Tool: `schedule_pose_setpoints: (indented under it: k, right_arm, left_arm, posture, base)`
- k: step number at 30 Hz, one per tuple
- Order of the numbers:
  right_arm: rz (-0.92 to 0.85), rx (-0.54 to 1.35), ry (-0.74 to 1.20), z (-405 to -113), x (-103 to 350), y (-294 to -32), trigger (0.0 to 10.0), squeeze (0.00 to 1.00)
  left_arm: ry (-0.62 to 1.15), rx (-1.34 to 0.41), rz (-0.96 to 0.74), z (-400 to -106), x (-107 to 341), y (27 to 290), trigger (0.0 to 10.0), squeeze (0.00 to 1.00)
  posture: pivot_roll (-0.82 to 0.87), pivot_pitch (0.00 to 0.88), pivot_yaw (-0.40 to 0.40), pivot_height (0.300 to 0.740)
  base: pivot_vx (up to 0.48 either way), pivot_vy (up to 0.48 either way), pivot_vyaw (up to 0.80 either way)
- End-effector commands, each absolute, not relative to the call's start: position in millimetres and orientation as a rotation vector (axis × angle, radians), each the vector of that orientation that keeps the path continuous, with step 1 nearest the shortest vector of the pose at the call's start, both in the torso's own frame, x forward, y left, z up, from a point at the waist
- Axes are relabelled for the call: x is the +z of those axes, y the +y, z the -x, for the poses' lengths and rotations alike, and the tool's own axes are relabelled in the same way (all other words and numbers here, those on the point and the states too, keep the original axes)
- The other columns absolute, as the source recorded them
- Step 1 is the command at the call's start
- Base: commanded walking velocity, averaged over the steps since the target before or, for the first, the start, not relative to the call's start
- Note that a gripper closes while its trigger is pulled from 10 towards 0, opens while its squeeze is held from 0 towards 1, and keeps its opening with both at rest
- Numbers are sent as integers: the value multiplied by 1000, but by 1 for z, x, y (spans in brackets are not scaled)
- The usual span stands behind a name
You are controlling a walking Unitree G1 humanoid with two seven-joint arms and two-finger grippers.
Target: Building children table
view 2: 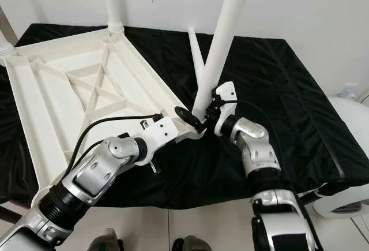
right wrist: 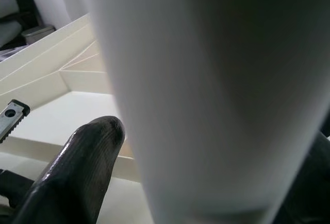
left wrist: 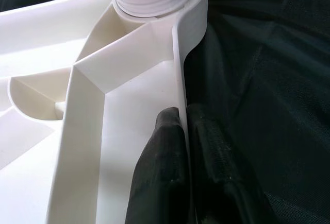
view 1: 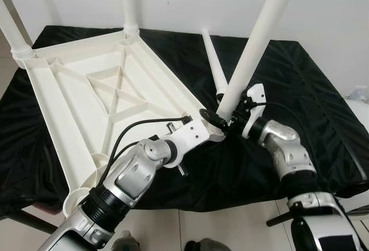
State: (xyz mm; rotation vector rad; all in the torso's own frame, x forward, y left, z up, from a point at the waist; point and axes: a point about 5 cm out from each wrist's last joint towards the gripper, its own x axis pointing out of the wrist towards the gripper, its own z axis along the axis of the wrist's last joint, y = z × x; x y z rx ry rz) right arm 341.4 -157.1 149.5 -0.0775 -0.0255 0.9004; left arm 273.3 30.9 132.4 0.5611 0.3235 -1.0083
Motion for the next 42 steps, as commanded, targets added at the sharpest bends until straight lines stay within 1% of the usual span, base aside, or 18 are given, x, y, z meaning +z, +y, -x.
schedule_pose_setpoints:
  k: [1, 2, 4, 5, 7, 8, 10, 11, 12, 17, 18, 20, 21, 26, 27, 34, 39, 42]
  right_arm:
    - [94, 897, -23, -345, 150, -164, 10000, 0]
    - [108, 890, -17, -347, 150, -168, 8314, 0]
    - [122, 885, -8, -349, 150, -171, 8314, 0]
    - [126, 886, -4, -349, 150, -172, 5490, 0]
    - [128, 888, -2, -349, 150, -173, 5490, 0]
    - [136, 890, 3, -349, 149, -174, 3686, 0]
    - [141, 892, 7, -349, 148, -175, 3529, 0]
    - [145, 897, 11, -349, 147, -176, 1961, 0]
    - [141, 903, 15, -349, 147, -176, 0, 0]
    - [133, 923, 13, -349, 145, -176, 0, 0]
    - [133, 916, 10, -349, 144, -175, 5451, 0]
    - [133, 908, 5, -349, 143, -174, 5451, 0]
    - [130, 898, -1, -349, 143, -173, 10000, 0]
    - [109, 879, -16, -348, 144, -170, 10000, 0]
    - [95, 836, -47, -348, 146, -167, 10000, 0]
    - [90, 757, -83, -348, 149, -162, 10000, 0]
    - [72, 649, -117, -344, 155, -145, 10000, 0]
    - [64, 632, -122, -343, 156, -140, 10000, 0]
  left_arm:
    - [239, -1079, -574, -269, 147, 18, 10000, 0]
    - [240, -1079, -574, -270, 147, 19, 10000, 0]
    - [241, -1078, -573, -270, 147, 19, 10000, 0]
    - [241, -1077, -573, -270, 147, 19, 10000, 0]
    - [241, -1077, -572, -270, 147, 19, 10000, 0]
    - [242, -1077, -572, -270, 147, 19, 10000, 0]
    - [242, -1078, -572, -269, 147, 19, 10000, 0]
    - [242, -1078, -572, -269, 147, 19, 10000, 0]
    - [242, -1077, -571, -269, 147, 19, 10000, 0]
    - [241, -1077, -570, -269, 147, 19, 10000, 0]
    - [241, -1076, -568, -269, 147, 18, 10000, 0]
    - [241, -1076, -567, -269, 147, 18, 10000, 0]
    - [242, -1076, -567, -269, 147, 18, 10000, 0]
    - [245, -1077, -567, -268, 146, 18, 10000, 0]
    - [246, -1078, -565, -268, 145, 18, 10000, 0]
    - [247, -1077, -562, -267, 145, 18, 10000, 0]
    - [249, -1076, -557, -266, 145, 18, 10000, 0]
    - [249, -1077, -556, -266, 144, 18, 10000, 0]
  posture:
    - [53, 0, -78, 740]
    - [53, 0, -78, 740]
    - [53, 0, -78, 740]
    - [53, 0, -78, 740]
    - [53, 0, -78, 740]
    - [53, 0, -78, 740]
    - [52, 0, -79, 740]
    - [51, 0, -79, 740]
    - [51, 0, -80, 740]
    - [49, 0, -81, 740]
    - [49, 0, -81, 740]
    - [49, 0, -81, 740]
    - [48, 0, -81, 740]
    - [47, 0, -81, 740]
    - [45, 0, -83, 740]
    - [44, 0, -86, 740]
    - [42, 0, -89, 740]
    - [42, 0, -89, 740]
  base:
    - [0, 0, 0]
    - [0, 0, 0]
    - [0, 0, 0]
    - [0, 0, 0]
    - [0, 0, 0]
    - [0, 0, 0]
    - [0, 0, 0]
    - [0, 0, 0]
    - [0, 0, 0]
    - [0, 0, 0]
    - [0, 0, 0]
    - [0, 0, 0]
    - [0, 0, 0]
    - [0, 0, 0]
    - [0, 0, 0]
    - [0, 0, 0]
    - [0, 0, 0]
    - [0, 0, 0]
